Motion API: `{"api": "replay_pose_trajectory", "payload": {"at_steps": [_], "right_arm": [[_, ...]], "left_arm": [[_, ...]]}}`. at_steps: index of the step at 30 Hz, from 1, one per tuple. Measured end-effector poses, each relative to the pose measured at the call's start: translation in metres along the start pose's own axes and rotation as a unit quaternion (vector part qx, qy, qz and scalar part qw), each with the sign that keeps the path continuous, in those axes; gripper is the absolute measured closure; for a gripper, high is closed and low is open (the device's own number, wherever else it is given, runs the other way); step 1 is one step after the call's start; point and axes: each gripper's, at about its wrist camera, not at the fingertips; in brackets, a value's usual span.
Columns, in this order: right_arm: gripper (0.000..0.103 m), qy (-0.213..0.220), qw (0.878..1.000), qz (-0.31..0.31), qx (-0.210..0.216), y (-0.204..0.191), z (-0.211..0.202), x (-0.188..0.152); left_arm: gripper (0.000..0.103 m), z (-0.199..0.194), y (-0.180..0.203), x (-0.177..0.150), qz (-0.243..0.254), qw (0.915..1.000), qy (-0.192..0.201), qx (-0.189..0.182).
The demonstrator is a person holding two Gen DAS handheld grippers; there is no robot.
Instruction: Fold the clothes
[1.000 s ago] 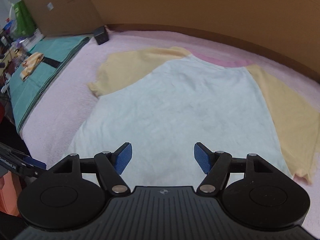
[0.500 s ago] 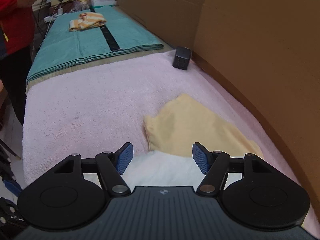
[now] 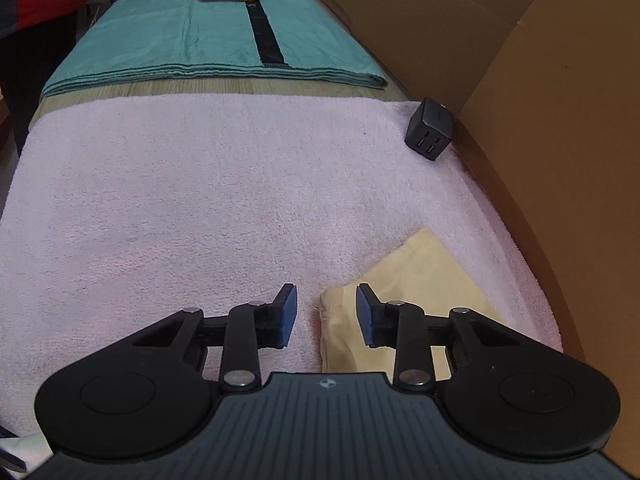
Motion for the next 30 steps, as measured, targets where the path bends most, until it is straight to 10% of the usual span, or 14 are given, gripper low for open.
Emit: {"api": "replay_pose_trajectory", "payload": {"at_steps": [16, 21, 30], "right_arm": [[0.073, -0.014, 1.000, 0.022, 0.005, 0.0072, 0.0079, -0.0057], [0.073, -0.012, 1.000, 0.024, 0.007, 0.0073, 0.0072, -0.0070], [0.097, -0.013, 0.999, 0.036, 0.008, 0.0090, 0.0075, -0.0083]], "left_arm": [[0.098, 0.0022, 0.0032, 0.0037, -0.001, 0.9999, -0.005, 0.010], [0.083, 0.0020, 0.0031, 0.0036, -0.003, 0.9999, -0.006, 0.009], [0.097, 0.0006, 0.0035, 0.0024, -0.003, 0.9999, -0.002, 0.010]]}}
Point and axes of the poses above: each gripper's, at about its wrist camera, not at the fingertips, and z roughly the way its jaws point, y to its right, x to its top, and after that the axes turned 4 degrees about -z, right-handed
